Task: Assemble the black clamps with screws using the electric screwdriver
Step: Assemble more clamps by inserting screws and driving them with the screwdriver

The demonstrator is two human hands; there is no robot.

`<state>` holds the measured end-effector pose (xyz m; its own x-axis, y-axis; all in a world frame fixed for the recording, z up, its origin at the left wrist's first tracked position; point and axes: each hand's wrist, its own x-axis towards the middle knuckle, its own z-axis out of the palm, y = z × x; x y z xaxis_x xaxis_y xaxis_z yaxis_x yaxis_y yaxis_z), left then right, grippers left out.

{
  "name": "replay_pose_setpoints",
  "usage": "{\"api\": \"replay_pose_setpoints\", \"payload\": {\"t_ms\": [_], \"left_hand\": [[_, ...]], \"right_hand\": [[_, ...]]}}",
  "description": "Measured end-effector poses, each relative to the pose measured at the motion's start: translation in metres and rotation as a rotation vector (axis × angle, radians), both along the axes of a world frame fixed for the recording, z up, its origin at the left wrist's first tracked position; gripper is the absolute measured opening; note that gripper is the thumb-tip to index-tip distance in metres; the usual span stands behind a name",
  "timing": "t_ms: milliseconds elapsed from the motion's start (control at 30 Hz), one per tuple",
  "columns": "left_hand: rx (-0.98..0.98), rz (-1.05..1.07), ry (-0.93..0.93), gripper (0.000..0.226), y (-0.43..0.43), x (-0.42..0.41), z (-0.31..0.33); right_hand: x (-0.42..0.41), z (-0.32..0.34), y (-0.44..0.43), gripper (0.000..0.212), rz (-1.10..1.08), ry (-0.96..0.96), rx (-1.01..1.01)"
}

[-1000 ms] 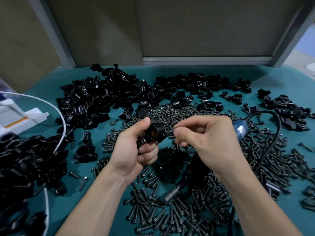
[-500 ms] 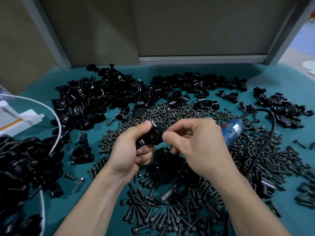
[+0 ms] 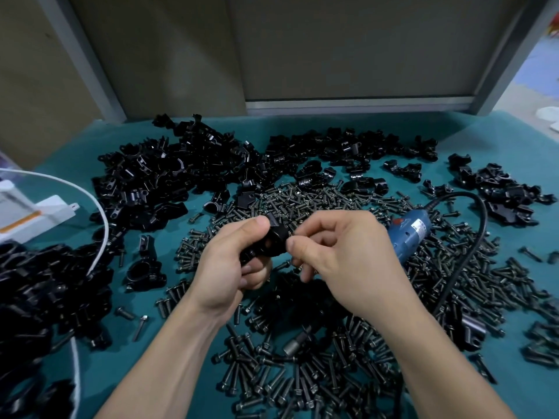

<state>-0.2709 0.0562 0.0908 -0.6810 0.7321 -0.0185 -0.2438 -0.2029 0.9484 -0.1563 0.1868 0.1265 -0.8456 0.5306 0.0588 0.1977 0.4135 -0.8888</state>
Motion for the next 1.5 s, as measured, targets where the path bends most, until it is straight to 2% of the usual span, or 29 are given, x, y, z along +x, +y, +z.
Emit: {"api": "replay_pose_setpoints", "payload": {"t_ms": [200,400,500,633,800,967,1033,1133,1233,1333,1400,1467,1500], "left_hand": [[-0.014,-0.037,0.126,0.028,0.002,0.001,0.001],[-0.042,-0.044,-0.108,0.029,-0.002,0.0,0.0],[-0.084,-0.1,-0.155,0.033,-0.005,-0.001,0.001],[-0.149,-0.089,-0.063,0.031,-0.002,0.002,0.003],[-0.213,-0.073,0.139,0.037,0.0,0.001,-0.001],[-0.222,-0.119,0.322,0.032,-0.002,-0.003,-0.004],[-0.202,-0.119,0.355,0.036,-0.002,-0.005,-0.005],[-0.141,-0.109,0.367,0.025,-0.002,-0.006,-0.005],[-0.088,-0.087,0.378,0.023,-0.002,-0.004,-0.002],[-0.059,-0.052,0.394,0.024,-0.002,-0.002,0.001],[-0.063,-0.01,0.393,0.026,-0.002,-0.002,0.002],[-0.066,0.011,0.366,0.026,-0.003,-0.003,0.002],[-0.067,0.011,0.348,0.025,-0.003,-0.003,0.002]], "right_hand": [[0.0,-0.002,0.0,0.021,-0.078,-0.02,0.042],[0.004,-0.002,0.002,0.023,-0.001,0.073,0.111],[0.005,-0.001,0.008,0.021,0.019,0.089,0.041],[0.0,-0.003,0.009,0.015,-0.047,0.009,-0.076],[-0.002,-0.006,0.01,0.022,-0.112,-0.097,0.01],[0.0,-0.004,0.015,0.026,-0.029,-0.079,0.041],[0.002,-0.004,0.016,0.027,0.025,-0.071,0.049],[0.002,-0.004,0.016,0.038,0.073,-0.07,0.079],[0.001,-0.005,0.013,0.051,0.066,-0.059,0.138],[0.001,-0.006,0.01,0.055,0.053,-0.064,0.208],[0.004,-0.003,0.012,0.044,0.059,-0.01,0.219],[0.007,0.0,0.015,0.018,0.068,0.058,0.228],[0.007,0.001,0.016,0.012,0.07,0.076,0.247]]}}
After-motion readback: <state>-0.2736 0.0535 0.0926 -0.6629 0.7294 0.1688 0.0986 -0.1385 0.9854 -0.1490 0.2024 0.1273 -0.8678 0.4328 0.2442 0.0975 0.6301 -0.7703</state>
